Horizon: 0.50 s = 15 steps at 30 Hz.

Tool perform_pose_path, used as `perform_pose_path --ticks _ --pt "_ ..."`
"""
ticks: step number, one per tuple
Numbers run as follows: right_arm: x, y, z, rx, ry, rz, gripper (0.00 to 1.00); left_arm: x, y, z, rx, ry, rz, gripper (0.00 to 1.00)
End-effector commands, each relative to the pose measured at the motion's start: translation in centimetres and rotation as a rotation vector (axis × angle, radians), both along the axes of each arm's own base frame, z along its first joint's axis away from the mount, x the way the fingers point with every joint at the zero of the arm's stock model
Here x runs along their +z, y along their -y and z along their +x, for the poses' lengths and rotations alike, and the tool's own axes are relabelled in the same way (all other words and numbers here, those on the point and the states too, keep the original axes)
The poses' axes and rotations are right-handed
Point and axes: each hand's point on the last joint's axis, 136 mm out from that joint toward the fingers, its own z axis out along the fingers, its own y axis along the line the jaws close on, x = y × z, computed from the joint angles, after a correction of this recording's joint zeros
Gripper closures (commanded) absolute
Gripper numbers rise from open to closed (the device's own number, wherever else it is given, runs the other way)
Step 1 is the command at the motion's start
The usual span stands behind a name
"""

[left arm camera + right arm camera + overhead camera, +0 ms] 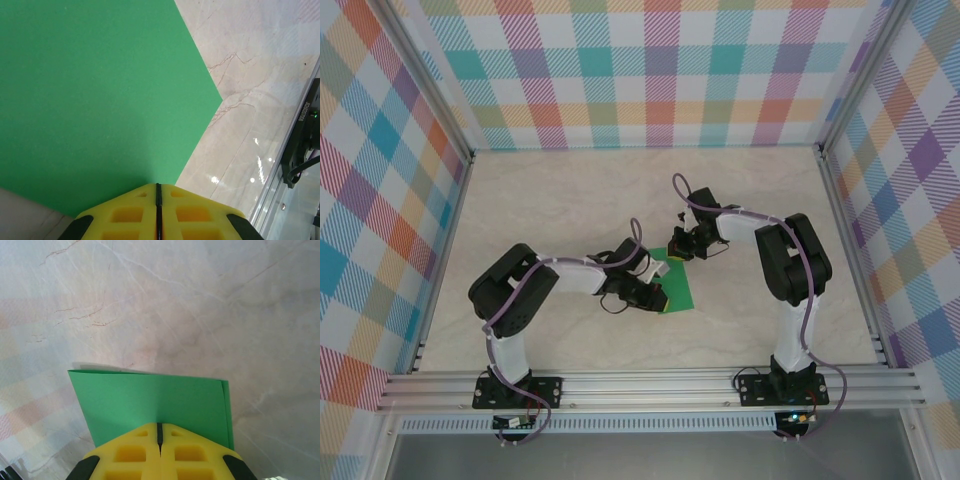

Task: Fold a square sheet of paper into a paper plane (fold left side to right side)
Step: First fold the square sheet of paper in half at the center of the table.

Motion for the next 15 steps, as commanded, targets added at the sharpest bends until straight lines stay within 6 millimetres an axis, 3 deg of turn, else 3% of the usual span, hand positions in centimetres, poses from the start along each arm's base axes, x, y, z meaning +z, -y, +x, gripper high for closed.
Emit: perform_pose_path --ticks 1,15 --pt "-4.2 2.5 -2.2 -0.002 -0.103 -0.151 1.0 -0.5 -0.8 -2.3 -0.022 -0.048 0.043 0.91" --pt "-4.1 2.2 -2.2 -0.01 -0.099 -0.132 1.0 -0.3 -2.0 -3.9 -0.009 -0.058 0.035 0.91"
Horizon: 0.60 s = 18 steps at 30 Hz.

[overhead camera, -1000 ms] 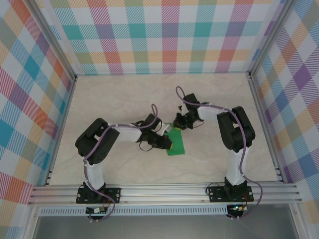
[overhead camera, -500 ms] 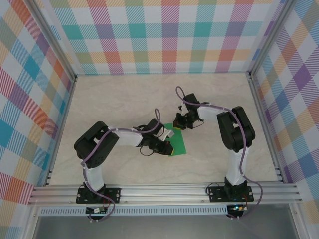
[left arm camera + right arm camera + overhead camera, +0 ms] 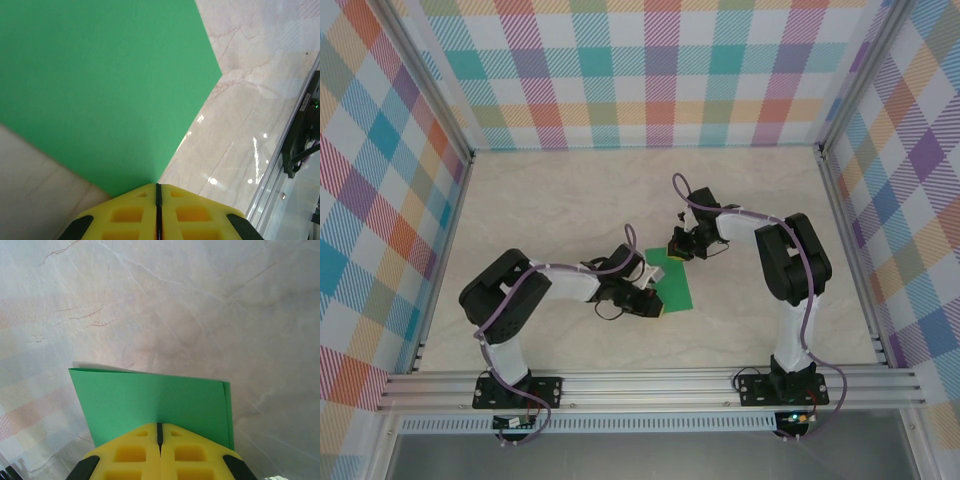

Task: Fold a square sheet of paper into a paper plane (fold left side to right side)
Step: First fold the square sheet of paper in half at the center of the table, then fold the triangle a second time at the center of the table.

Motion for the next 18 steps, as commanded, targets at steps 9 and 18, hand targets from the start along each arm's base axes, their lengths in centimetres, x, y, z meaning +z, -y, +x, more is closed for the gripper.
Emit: perform_pose_path --ticks 9,18 --pt "-2.5 2.8 -2.7 -0.097 -0.068 -0.098 1.0 7.2 -1.9 0.9 0.064 0.124 -0.04 0.9" --pt "4.0 1.7 -2.2 -0.145 0.056 -0.002 0.89 9.0 -8.4 6.5 0.418 0.2 0.072 0.83"
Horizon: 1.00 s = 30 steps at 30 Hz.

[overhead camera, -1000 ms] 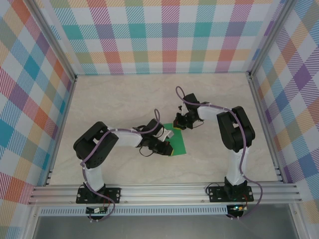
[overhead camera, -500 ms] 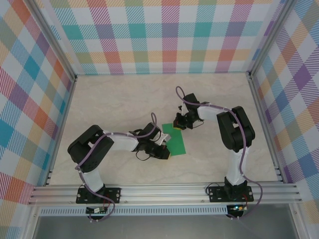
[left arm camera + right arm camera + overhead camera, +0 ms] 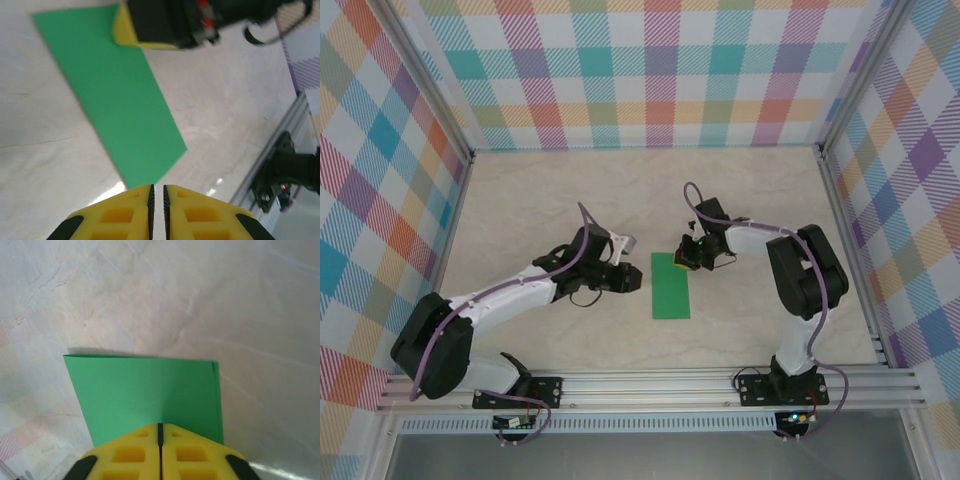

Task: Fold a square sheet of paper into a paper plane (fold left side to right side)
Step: Fold the triangle a second time at the center of the table.

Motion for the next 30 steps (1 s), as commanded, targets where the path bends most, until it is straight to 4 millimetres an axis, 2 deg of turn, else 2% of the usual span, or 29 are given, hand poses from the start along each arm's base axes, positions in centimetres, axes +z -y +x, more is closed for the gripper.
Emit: perform_pose_path --ticks 1,4,6,11,14,17,20,24,26,30 --pt "4.3 0.0 0.7 -0.017 0.096 0.002 0.85 -1.5 -2.6 1.7 0.168 -0.086 0.059 0.83" --pt "7.0 0.9 0.7 -0.001 0.16 -0.036 0.76 -2.4 -1.5 2.2 0.183 -0.176 0.028 0.84" --pt "8.0 1.8 0.0 0.014 0.181 -0.074 0.72 -2.8 -0.1 2.4 0.174 -0.244 -0.018 0.86" --pt "8.3 4.5 -3.0 0.017 0.184 -0.148 0.61 -4.4 2.9 2.4 0.13 -0.309 -0.031 0.86" --pt "8.1 5.6 -5.0 0.015 0.177 -0.15 0.52 -4.7 4.2 3.1 0.119 -0.319 -0.024 0.87" --pt "7.8 6.1 -6.8 0.027 0.15 -0.147 0.45 -5.3 4.5 4.6 0.15 -0.321 0.02 0.88" --pt "7.5 6.4 -8.2 0.021 0.132 -0.135 0.33 -5.7 5.0 6.0 0.17 -0.319 0.056 0.89" --pt "7.5 6.2 -9.2 0.013 0.121 -0.085 0.19 -7.0 5.4 7.2 0.189 -0.339 0.101 0.91" --pt "7.5 5.9 -9.6 0.01 0.111 -0.054 0.14 -7.9 5.0 7.2 0.2 -0.365 0.142 0.92" --pt "7.4 5.5 -9.9 0.009 0.101 -0.026 0.1 -8.3 4.8 7.7 0.209 -0.357 0.182 0.93"
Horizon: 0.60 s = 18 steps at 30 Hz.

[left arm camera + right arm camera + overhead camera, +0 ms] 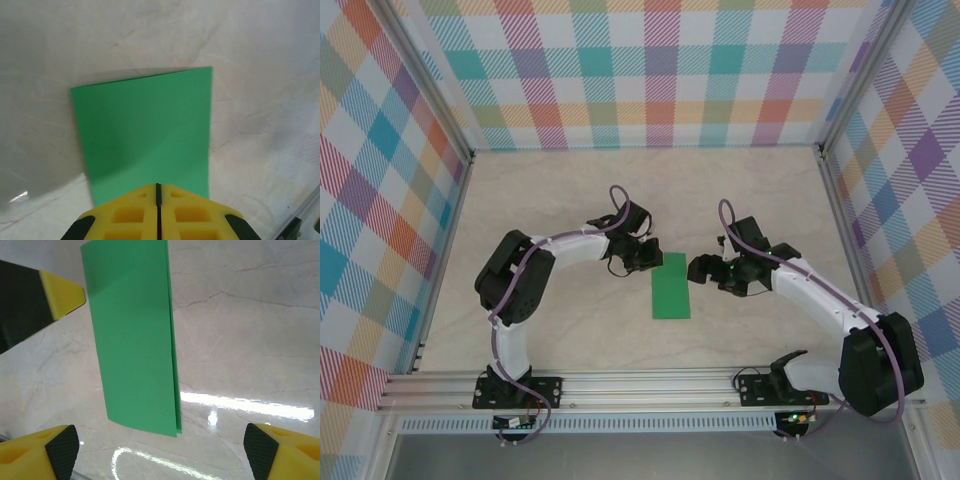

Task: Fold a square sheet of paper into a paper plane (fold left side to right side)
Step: Fold the triangle a second time at the center of the table.

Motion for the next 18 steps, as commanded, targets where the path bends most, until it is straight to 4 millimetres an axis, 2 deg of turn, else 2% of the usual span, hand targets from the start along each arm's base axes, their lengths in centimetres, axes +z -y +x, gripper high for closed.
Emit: perform_pose_path --ticks 1,10,18 --pt "0.2 -0.6 -0.4 0.005 -0.017 0.048 0.09 -0.7 -1.0 -0.1 0.008 -0.026 0.077 0.93" --pt "-0.3 -1.5 -0.2 0.039 -0.06 0.063 0.09 -2.9 -1.7 -0.3 0.002 -0.055 0.14 0.94" --pt "-1.7 -3.0 -0.1 0.045 -0.146 0.096 0.18 -4.0 -2.3 -0.9 0.005 -0.066 0.157 0.94"
